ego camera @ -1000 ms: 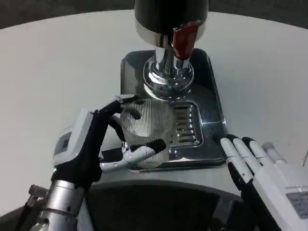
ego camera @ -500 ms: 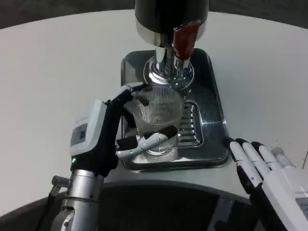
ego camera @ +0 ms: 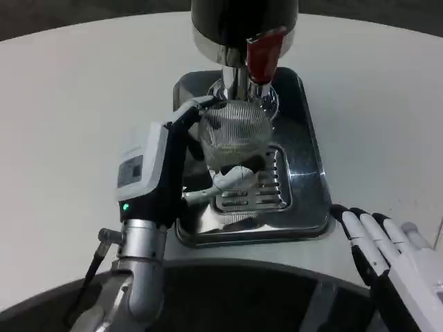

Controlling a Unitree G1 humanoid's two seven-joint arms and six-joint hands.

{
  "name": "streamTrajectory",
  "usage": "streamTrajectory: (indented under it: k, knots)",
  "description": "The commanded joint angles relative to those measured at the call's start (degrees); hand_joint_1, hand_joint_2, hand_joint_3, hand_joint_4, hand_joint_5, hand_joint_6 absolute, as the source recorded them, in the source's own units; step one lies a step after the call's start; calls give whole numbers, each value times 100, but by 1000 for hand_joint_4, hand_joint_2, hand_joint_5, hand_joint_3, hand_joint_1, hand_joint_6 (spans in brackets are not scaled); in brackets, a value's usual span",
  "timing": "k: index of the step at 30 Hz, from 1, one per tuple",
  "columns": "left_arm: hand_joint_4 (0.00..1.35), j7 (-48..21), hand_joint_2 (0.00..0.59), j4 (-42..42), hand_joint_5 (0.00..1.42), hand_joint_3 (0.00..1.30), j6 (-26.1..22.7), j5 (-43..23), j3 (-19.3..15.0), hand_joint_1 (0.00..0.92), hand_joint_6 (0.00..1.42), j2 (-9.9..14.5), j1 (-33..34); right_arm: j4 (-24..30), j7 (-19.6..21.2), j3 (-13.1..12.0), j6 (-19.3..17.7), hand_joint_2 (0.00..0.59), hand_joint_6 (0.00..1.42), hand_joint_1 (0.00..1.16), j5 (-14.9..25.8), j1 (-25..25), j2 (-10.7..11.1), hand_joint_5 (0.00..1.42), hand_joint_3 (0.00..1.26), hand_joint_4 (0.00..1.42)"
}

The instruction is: Grasp the cup under the faucet to collect the drink, then remove the cup.

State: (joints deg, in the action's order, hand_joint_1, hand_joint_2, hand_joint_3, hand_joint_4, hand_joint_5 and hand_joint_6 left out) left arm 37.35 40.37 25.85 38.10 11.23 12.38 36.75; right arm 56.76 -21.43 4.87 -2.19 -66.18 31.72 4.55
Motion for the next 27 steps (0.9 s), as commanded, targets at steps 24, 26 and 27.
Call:
streamTrajectory:
  k: [24, 26, 27]
  knots:
    - [766, 244, 233, 954, 770, 787, 173, -133, 445, 508, 571, -89, 794, -122, 181, -208, -14, 315, 0, 806, 247, -121, 0, 0, 0, 0]
    - [664, 204, 222, 946, 717, 719, 187, -174, 443, 477, 533, -41, 772, -145, 190, -194, -19, 315, 0, 807, 249, -158, -1, 0, 0, 0]
    - [618, 189, 210, 944, 703, 681, 192, -188, 443, 457, 527, -26, 765, -154, 193, -186, -22, 315, 0, 807, 247, -174, -2, 0, 0, 0]
